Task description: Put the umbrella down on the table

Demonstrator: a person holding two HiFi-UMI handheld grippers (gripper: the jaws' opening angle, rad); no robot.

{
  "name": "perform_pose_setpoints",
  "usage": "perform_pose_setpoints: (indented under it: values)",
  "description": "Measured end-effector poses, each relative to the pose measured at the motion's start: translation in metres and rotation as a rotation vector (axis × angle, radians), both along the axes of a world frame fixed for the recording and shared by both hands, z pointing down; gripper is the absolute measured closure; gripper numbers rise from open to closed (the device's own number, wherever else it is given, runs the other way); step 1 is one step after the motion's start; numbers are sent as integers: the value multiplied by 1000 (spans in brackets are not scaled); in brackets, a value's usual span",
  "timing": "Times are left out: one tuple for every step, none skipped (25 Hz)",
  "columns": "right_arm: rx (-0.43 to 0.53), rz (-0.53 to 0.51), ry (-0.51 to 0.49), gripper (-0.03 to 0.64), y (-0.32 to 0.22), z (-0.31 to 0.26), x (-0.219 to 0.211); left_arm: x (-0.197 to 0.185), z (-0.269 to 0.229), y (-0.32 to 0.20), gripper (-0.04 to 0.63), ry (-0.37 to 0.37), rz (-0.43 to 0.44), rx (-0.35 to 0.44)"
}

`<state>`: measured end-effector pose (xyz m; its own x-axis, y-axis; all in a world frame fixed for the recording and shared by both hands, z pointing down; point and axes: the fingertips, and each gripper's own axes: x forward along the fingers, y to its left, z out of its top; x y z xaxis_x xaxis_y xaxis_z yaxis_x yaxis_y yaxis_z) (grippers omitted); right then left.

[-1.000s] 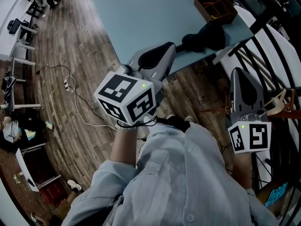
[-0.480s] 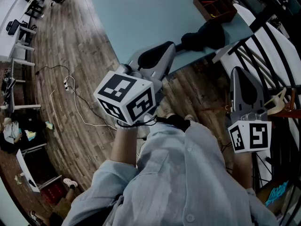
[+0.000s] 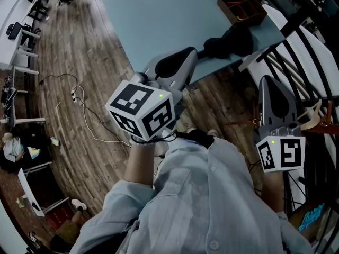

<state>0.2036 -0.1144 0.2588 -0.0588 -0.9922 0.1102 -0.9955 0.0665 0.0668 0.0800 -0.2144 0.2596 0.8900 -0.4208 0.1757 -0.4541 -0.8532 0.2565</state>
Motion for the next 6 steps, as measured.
perform_pose_setpoints:
  values:
    - [-1,0,0,617,-1,0,1,1,0,-1,591,0,0,-1]
    - [-1,1,0,617,-1,0,2,2,1,-1,591,0,0,-1]
    - [-2,1,0,617,-2,1,3,3,1,-2,591,-1,0,-1]
    - [-2,0,0,617,-3,1,4,4,2,-3,591,-1,0,-1]
    - [-2,0,-1,617,-4,2,5,6,2,-4,590,-1,0,-1]
    - [-3,0,-1,617,-5,2,7,7,3,-5,591,-2,0,-1]
